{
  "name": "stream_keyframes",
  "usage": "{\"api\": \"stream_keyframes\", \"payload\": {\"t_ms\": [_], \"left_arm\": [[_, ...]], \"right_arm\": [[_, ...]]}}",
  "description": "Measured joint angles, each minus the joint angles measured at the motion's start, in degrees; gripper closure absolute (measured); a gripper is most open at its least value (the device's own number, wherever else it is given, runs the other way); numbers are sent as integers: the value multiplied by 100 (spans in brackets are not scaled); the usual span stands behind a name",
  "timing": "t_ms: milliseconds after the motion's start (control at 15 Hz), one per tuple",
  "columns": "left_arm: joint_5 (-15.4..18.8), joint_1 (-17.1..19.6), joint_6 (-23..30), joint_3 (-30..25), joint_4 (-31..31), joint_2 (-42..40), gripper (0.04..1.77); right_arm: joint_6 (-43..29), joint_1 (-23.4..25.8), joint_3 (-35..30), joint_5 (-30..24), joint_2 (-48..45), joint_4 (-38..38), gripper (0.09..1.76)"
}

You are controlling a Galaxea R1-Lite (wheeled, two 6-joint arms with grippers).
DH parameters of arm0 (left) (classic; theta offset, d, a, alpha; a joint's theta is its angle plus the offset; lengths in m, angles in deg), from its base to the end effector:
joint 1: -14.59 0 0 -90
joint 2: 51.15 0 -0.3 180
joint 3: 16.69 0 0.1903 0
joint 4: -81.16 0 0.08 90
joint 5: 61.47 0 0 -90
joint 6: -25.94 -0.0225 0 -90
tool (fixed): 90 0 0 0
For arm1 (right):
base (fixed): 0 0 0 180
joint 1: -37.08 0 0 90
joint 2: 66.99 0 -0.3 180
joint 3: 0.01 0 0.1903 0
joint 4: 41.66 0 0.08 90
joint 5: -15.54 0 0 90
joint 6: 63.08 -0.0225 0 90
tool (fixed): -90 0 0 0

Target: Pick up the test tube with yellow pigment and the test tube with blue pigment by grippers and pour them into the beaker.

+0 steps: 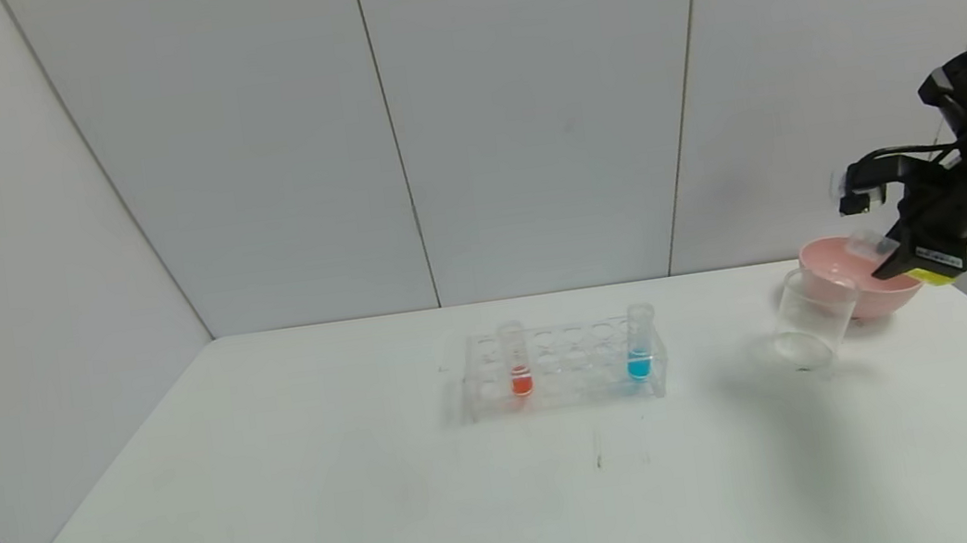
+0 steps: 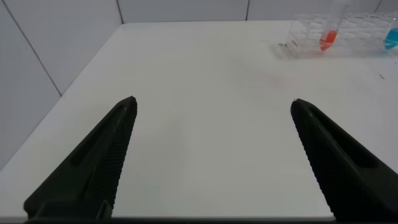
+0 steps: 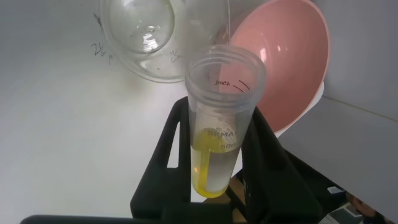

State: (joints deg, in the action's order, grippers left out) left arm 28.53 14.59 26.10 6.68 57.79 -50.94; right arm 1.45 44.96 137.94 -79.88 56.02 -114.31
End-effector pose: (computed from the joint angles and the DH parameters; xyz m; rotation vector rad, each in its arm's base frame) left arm -0.0225 0.0000 0.0756 -0.0028 0.0037 0.0000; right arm 0.3985 -0.0530 0.2141 -0.9113 0.9008 0.5205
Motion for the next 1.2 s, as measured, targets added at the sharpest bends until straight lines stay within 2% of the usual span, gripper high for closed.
{"api": "stream_keyframes", "payload": {"t_ms": [333, 467, 667, 1200], "left_arm": [[0, 0, 0, 0, 0, 0, 5], [0, 0, 0, 0, 0, 0, 5], [0, 0, 0, 0, 0, 0, 5], [0, -2, 0, 0, 0, 0, 5]], "right_arm": [[5, -171, 0, 411, 30, -236, 132], [20, -207, 2, 471, 30, -246, 132], [143, -243, 2, 916, 38, -157, 132], [255, -440, 2, 1562, 55, -162, 132]]}}
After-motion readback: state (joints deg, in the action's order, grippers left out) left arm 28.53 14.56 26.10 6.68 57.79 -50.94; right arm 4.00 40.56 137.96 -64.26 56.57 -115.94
